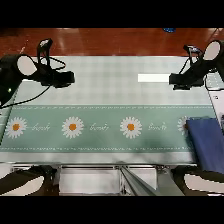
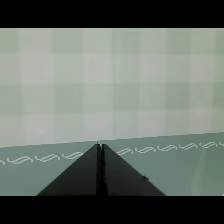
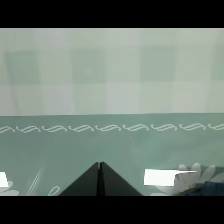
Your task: Fold the shirts.
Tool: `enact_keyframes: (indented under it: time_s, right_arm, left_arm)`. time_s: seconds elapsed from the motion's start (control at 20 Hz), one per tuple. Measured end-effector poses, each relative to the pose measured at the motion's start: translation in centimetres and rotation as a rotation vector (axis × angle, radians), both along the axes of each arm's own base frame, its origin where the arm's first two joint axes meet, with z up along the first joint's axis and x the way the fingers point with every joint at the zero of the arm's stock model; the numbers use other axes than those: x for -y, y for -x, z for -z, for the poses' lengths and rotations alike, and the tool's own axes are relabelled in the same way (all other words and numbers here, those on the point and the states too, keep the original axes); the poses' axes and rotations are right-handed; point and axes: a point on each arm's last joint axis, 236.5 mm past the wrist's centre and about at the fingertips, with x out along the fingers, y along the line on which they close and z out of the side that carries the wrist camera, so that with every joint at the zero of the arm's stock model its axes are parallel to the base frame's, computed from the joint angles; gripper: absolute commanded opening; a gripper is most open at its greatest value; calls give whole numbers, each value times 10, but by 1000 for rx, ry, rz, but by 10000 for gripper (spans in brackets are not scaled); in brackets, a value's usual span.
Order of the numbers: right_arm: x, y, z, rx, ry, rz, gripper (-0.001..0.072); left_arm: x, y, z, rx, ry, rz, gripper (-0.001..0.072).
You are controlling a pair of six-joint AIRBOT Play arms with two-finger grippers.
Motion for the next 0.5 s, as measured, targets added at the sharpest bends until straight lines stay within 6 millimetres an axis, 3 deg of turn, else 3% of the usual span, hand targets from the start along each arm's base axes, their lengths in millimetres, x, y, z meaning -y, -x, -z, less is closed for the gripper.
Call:
enact_keyframes:
  time_s: [0.5]
  right_arm:
    - [2, 5, 2, -23, 17, 1, 26]
  left_arm:
    - [-3, 0, 4, -10, -6, -9, 29]
